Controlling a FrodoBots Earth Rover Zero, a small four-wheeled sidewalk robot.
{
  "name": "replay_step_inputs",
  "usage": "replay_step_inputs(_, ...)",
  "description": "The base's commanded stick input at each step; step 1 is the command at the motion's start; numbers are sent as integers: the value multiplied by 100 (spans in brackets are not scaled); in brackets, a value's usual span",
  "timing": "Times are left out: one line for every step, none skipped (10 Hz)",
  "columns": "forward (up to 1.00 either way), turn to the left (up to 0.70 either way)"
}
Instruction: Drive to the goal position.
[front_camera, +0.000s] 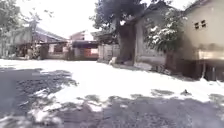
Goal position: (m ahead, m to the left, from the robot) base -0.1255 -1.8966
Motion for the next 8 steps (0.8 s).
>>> replay_step_inputs(85, 0)
replay_step_inputs(85, 0)
replay_step_inputs(85, 0)
replay_step_inputs(85, 0)
replay_step_inputs(85, 0)
replay_step_inputs(85, 1)
replay_step_inputs(85, 8)
replay_step_inputs(85, 27)
